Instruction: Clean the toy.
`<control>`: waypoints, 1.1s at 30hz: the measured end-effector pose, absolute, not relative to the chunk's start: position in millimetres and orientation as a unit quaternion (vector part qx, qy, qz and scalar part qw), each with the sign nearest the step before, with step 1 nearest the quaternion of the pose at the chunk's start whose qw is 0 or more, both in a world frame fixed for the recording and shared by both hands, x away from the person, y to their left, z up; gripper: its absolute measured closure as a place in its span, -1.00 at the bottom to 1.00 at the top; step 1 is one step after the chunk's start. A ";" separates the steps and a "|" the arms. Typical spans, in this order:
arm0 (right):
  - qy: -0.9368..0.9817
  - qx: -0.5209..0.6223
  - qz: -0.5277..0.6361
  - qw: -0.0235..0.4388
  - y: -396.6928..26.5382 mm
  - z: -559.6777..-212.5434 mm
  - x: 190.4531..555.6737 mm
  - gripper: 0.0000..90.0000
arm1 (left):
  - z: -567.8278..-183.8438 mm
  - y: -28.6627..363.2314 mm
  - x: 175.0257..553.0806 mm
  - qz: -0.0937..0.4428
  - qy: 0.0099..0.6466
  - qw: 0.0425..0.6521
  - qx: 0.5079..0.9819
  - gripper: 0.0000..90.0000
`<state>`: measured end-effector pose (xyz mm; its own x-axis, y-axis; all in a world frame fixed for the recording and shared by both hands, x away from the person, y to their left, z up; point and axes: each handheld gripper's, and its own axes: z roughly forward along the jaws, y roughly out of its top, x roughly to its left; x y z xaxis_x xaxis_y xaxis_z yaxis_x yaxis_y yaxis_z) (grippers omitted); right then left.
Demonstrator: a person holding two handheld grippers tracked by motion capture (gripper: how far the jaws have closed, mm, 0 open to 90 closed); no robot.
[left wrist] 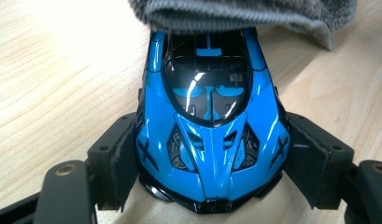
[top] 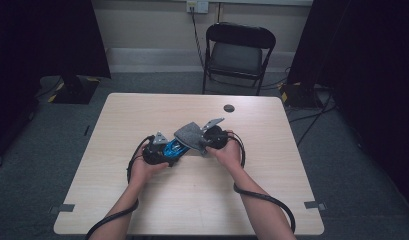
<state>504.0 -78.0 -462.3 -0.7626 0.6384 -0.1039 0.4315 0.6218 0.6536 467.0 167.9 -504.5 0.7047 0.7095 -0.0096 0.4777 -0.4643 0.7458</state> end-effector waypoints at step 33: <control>0.852 0.373 0.315 0.189 -122.6 -456.6 518.8 0.54 | -504.6 167.9 467.1 0.153 0.353 0.379 0.842 -0.44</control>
